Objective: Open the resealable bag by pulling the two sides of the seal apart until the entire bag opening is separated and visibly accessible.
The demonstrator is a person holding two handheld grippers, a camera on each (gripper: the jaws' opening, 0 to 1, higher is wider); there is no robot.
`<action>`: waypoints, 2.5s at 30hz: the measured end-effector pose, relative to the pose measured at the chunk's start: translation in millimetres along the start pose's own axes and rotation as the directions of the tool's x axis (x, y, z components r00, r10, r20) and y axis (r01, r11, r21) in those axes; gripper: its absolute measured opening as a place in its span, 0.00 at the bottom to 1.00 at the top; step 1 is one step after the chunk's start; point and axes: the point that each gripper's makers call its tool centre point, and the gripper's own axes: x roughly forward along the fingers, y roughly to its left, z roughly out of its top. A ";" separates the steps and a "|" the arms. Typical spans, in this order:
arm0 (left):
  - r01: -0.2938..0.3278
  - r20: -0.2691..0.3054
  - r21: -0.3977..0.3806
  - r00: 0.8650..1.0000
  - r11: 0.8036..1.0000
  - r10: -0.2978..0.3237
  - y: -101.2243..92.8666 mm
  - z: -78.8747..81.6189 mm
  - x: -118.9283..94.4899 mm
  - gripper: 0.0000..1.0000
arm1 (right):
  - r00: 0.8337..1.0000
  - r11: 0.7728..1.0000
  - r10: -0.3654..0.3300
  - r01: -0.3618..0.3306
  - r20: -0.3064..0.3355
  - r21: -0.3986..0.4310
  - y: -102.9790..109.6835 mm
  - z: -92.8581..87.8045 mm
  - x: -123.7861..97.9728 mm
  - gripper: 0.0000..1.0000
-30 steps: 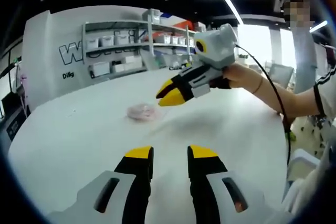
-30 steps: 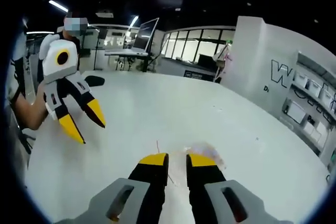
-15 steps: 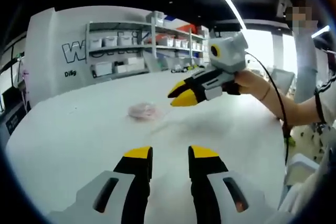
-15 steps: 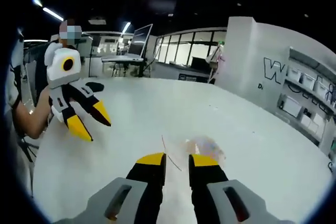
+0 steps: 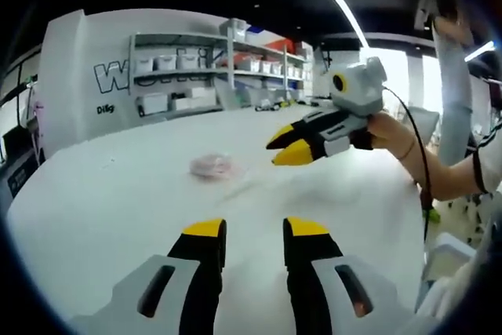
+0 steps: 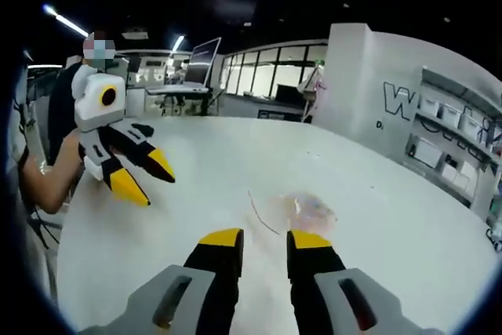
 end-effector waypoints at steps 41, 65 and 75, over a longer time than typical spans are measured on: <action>-0.043 0.142 -0.061 0.989 0.997 0.051 6.1 3.9 -20.1 0.45 | 0.991 0.989 -0.111 0.103 0.072 0.108 14.3 -26.1 -53.2 0.32; -0.074 0.221 -0.100 0.971 0.992 0.095 11.7 2.3 -33.4 0.68 | 0.982 0.977 -0.173 0.161 0.079 0.143 23.9 -40.3 -68.2 0.51; -0.094 0.229 -0.111 0.966 0.989 0.117 12.0 3.3 -37.4 0.71 | 0.977 0.974 -0.189 0.174 0.096 0.146 25.6 -36.6 -74.4 0.54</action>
